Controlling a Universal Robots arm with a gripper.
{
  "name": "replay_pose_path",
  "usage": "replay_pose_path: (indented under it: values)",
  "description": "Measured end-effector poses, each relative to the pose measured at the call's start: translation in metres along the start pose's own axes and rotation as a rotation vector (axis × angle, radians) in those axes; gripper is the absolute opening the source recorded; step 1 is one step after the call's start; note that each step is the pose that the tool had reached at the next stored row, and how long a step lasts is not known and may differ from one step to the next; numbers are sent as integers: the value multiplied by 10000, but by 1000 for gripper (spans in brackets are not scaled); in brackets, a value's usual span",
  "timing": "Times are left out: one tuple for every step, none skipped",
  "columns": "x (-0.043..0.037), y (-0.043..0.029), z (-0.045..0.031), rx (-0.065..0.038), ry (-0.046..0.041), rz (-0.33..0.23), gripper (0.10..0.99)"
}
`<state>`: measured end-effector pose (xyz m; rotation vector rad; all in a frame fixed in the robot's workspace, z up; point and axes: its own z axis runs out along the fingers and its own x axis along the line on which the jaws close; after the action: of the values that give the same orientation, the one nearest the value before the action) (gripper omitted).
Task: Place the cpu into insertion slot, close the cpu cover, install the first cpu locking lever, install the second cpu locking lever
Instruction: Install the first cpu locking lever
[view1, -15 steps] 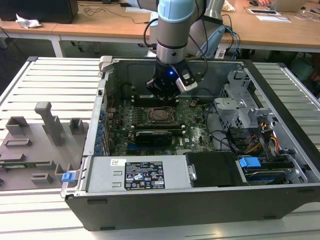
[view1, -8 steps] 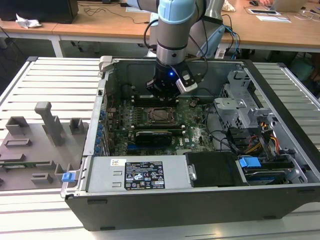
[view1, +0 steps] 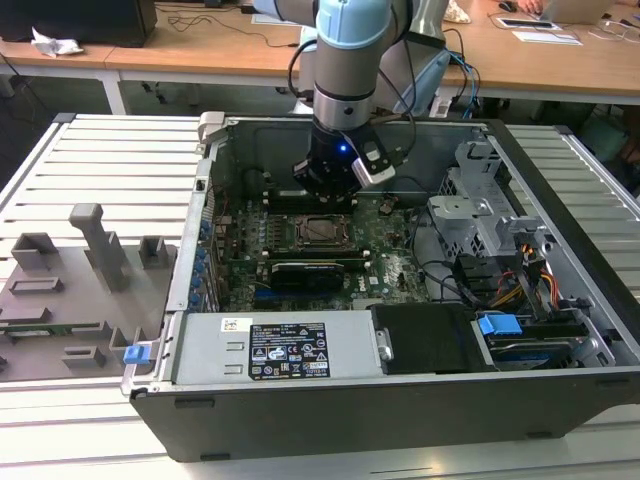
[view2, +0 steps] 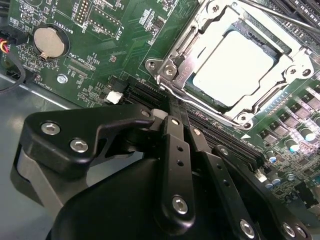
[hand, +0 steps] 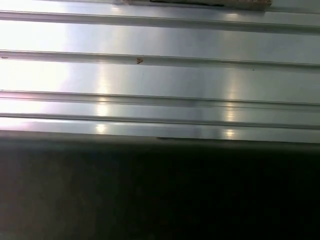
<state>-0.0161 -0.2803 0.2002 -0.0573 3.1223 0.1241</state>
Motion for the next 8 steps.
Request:
replay_pose_path:
  values:
    - [-3,6,-18,-21,-13,-2,106]
    - [-3,6,-35,-9,-6,-2,106]
    - [-2,6,-55,-1,1,-1,106]
    - [-2,7,-74,1,2,-1,106]
    - [-2,8,-89,1,2,-2,106]
    - [2,11,-122,0,2,-1,106]
    - [3,13,-145,0,2,-3,106]
    - [4,14,-160,-1,2,-2,106]
